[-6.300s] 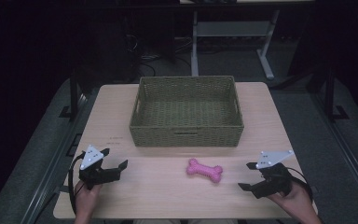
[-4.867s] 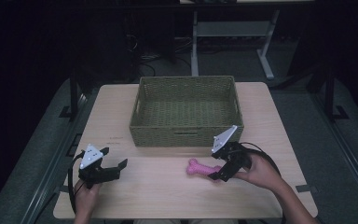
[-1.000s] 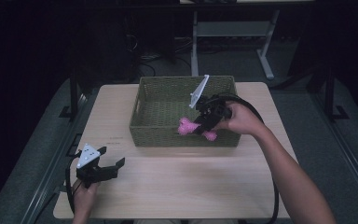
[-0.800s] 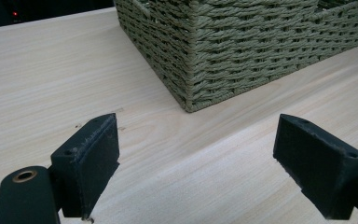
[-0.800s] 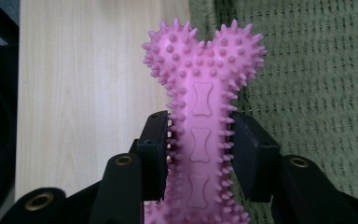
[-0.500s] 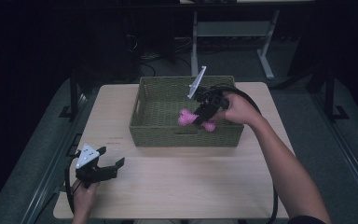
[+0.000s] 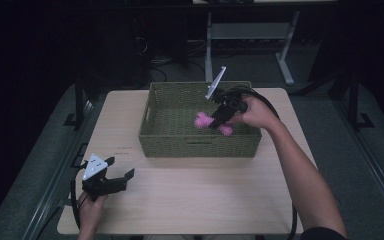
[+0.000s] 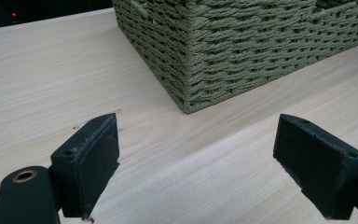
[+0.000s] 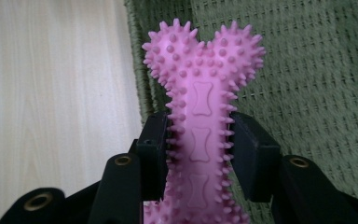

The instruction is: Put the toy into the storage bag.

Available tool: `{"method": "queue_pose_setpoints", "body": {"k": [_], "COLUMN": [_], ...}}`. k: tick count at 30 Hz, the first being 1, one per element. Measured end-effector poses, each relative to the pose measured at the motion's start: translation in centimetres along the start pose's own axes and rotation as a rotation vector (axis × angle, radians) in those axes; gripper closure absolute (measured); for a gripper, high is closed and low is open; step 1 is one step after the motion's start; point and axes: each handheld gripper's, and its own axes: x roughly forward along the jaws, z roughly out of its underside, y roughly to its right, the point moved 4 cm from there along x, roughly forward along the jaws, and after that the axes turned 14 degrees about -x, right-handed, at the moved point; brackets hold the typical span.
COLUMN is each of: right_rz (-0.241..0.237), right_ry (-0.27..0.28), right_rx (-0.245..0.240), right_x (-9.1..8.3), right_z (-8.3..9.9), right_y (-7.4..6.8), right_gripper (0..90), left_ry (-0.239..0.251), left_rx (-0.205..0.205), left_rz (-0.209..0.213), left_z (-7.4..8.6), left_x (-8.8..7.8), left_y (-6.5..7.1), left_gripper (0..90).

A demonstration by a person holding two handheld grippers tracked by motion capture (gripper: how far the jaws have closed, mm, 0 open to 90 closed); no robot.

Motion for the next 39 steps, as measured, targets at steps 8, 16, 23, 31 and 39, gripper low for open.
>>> {"method": "queue_pose_setpoints", "body": {"k": [8,16,23,31,39], "right_rz": [0.006,0.009,0.003,-0.020,-0.038], "right_ry": [-0.023,-0.044,-0.060,-0.057,-0.063], "right_rx": [0.005,0.026,0.039,0.061,0.064], "right_x": [0.2,1.3,2.3,3.9,4.8], "right_z": [-0.2,0.1,0.5,1.1,0.9], "right_y": [0.8,1.7,2.1,2.1,2.1], "right_gripper": [58.1,58.1,58.1,57.9,57.7], "left_ry": [0.001,0.004,0.003,0.003,0.003], "left_rx": [-0.001,-0.002,-0.002,-0.002,-0.001], "left_rz": [-0.003,-0.004,-0.004,-0.002,-0.004], "left_z": [0.0,0.0,0.0,0.0,0.0], "left_x": [0.0,0.0,0.0,0.0,0.0], "left_y": [0.0,-0.1,-0.1,0.0,0.0], "left_gripper": [13.9,13.9,13.9,13.9,13.8]}}
